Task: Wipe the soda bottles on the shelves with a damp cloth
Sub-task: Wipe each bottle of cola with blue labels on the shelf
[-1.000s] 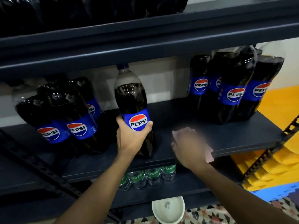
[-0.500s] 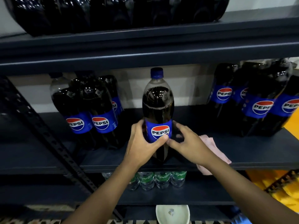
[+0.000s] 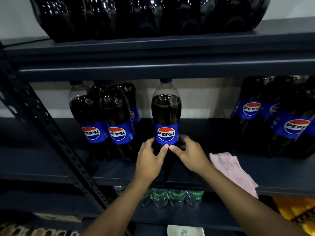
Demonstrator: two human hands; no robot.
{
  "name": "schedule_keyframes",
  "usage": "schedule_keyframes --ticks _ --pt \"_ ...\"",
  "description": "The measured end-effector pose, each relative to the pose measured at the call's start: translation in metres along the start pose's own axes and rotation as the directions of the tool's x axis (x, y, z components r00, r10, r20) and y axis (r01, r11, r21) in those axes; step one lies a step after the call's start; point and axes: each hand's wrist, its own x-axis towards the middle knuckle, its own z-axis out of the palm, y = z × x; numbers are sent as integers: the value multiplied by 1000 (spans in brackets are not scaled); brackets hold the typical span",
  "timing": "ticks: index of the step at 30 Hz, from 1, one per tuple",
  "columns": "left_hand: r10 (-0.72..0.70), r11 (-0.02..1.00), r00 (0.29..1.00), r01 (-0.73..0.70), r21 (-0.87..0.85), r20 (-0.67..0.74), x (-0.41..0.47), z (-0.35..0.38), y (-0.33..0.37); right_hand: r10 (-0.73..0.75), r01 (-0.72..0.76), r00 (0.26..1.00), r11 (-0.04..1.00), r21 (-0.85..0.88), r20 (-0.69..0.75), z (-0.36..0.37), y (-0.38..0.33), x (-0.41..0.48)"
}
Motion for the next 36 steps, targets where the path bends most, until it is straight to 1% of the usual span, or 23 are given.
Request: schedule_keyframes --ticks 5,9,11,16,20,25,30,36 --pt "-76 993 997 79 90 -34 24 4 5 2 -1 999 1000 -19 42 13 -7 39" --pt "-186 979 983 185 80 -7 39 2 13 -3 12 996 993 -114 86 26 -16 68" --pt "-192 978 981 189 93 22 45 2 12 13 3 994 990 -142 110 31 -21 79" --pt "-217 973 973 210 95 76 54 -5 8 96 -77 987 987 -144 127 41 -27 92" --pt "-240 970 967 236 52 89 56 -6 7 138 -121 981 985 -121 139 43 -33 96" --pt "-229 973 969 227 31 97 59 -5 6 179 -169 970 983 -72 164 44 -39 97" --pt "-221 975 969 217 52 111 62 -6 3 197 -194 961 980 -31 195 47 -42 102" --pt "-213 976 969 206 67 127 65 -6 0 187 -189 960 982 -11 207 45 -43 103"
